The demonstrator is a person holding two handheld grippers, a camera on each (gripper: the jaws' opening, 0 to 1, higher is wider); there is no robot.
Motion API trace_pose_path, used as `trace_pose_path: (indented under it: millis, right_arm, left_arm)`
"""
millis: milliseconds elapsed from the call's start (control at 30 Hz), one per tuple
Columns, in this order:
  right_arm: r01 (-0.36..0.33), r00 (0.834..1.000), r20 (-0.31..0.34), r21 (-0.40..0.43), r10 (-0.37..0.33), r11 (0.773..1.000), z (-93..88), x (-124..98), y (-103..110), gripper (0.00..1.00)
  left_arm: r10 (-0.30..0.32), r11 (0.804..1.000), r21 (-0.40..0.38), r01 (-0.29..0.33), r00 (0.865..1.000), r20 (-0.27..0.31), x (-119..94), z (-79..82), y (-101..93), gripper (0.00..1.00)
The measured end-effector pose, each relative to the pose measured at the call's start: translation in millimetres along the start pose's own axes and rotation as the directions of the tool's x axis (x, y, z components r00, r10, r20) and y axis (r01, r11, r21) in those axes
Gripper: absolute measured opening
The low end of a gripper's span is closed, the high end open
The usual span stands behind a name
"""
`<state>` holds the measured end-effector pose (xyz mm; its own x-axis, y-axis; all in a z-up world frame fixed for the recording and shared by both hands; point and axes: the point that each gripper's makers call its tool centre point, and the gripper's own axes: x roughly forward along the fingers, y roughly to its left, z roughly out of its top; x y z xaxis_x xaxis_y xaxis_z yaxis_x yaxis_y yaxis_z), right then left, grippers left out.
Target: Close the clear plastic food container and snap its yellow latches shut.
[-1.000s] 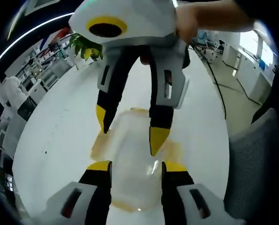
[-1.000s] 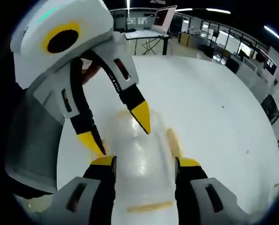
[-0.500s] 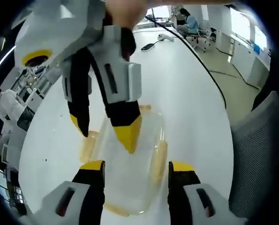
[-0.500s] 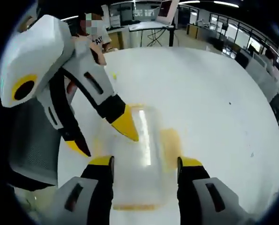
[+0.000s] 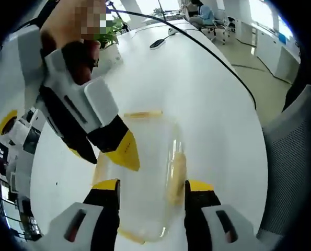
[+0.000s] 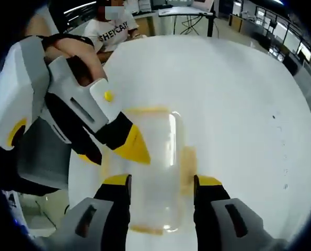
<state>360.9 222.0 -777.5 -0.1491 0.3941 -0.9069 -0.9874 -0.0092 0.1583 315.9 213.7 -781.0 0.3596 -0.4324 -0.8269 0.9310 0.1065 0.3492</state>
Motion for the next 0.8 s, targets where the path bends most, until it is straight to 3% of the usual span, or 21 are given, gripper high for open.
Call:
trace_pose_path:
  millis: [267, 500, 800]
  right_arm:
    - [-0.048, 0.998, -0.027, 0.019, 0.048, 0.999, -1.8, 1.6, 0.4, 0.43]
    - [-0.063, 0.988, -0.137, 0.012, 0.064, 0.998, -1.4, 5.5, 1.8, 0.42]
    - [-0.078, 0.978, -0.195, -0.006, 0.076, 0.997, -2.4, 7.0, 2.1, 0.39]
  left_arm:
    - [0.034, 0.998, 0.053, -0.033, 0.999, -0.021, 1.5, -2.0, -1.4, 0.45]
    - [0.061, 0.997, 0.054, -0.059, 0.998, -0.035, 2.6, -3.3, -0.4, 0.44]
    - [0.058, 0.997, 0.049, -0.056, 0.997, -0.047, 3.8, -3.7, -0.2, 0.43]
